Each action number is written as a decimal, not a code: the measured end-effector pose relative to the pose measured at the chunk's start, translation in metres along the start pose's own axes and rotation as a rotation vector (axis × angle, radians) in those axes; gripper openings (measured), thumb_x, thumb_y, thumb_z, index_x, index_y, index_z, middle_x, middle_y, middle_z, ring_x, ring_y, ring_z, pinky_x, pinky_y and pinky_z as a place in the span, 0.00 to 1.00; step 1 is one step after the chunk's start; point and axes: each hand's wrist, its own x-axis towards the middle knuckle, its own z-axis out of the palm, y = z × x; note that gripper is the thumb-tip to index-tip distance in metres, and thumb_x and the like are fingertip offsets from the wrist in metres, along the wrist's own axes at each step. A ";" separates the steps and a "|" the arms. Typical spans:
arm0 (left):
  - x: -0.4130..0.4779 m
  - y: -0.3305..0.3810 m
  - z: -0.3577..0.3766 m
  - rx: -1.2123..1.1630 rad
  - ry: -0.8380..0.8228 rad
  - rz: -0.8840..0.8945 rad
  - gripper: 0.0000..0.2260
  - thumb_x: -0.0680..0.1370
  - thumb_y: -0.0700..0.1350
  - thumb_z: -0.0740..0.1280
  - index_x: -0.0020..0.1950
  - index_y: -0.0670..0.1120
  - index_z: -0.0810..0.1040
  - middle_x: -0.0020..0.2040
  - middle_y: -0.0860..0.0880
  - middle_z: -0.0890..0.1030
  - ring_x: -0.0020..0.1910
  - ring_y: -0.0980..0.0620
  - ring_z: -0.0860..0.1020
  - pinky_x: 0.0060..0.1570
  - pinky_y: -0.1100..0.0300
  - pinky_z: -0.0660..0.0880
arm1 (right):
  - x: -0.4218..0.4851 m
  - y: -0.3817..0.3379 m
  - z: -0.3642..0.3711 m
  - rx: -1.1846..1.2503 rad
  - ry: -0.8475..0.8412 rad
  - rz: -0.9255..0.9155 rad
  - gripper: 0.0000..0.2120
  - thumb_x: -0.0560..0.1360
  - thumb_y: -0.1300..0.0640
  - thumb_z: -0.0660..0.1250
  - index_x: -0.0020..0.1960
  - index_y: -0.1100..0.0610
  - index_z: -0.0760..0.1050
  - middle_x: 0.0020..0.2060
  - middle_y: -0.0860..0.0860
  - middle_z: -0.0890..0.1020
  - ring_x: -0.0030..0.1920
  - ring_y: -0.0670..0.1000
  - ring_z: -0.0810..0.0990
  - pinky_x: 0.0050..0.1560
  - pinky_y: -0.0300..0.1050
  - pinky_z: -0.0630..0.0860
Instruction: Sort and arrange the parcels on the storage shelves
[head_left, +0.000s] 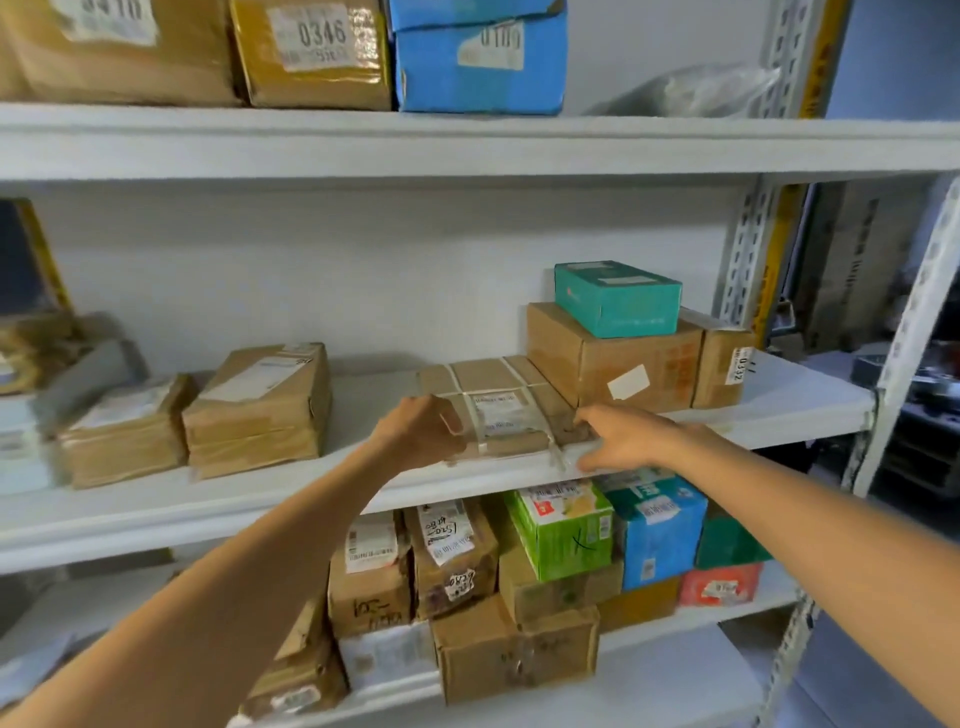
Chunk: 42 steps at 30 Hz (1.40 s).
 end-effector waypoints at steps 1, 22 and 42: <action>0.004 -0.003 0.001 0.008 -0.002 -0.010 0.06 0.71 0.47 0.70 0.44 0.58 0.78 0.51 0.50 0.83 0.49 0.49 0.80 0.51 0.53 0.78 | 0.006 0.002 0.001 0.008 0.001 -0.001 0.28 0.73 0.49 0.70 0.69 0.57 0.67 0.64 0.54 0.73 0.61 0.54 0.74 0.60 0.51 0.74; 0.037 -0.002 0.045 -0.553 0.275 -0.649 0.28 0.67 0.44 0.79 0.63 0.40 0.73 0.59 0.43 0.78 0.59 0.43 0.76 0.59 0.54 0.74 | 0.061 0.021 0.038 0.353 0.261 0.009 0.18 0.73 0.46 0.71 0.50 0.60 0.73 0.56 0.55 0.74 0.56 0.54 0.73 0.49 0.44 0.68; -0.033 -0.015 0.036 -0.738 0.137 -0.583 0.25 0.69 0.40 0.78 0.62 0.42 0.73 0.51 0.45 0.79 0.40 0.52 0.77 0.30 0.65 0.71 | 0.027 -0.002 0.035 0.694 0.036 0.177 0.37 0.73 0.59 0.73 0.75 0.61 0.57 0.72 0.58 0.66 0.71 0.57 0.67 0.70 0.53 0.67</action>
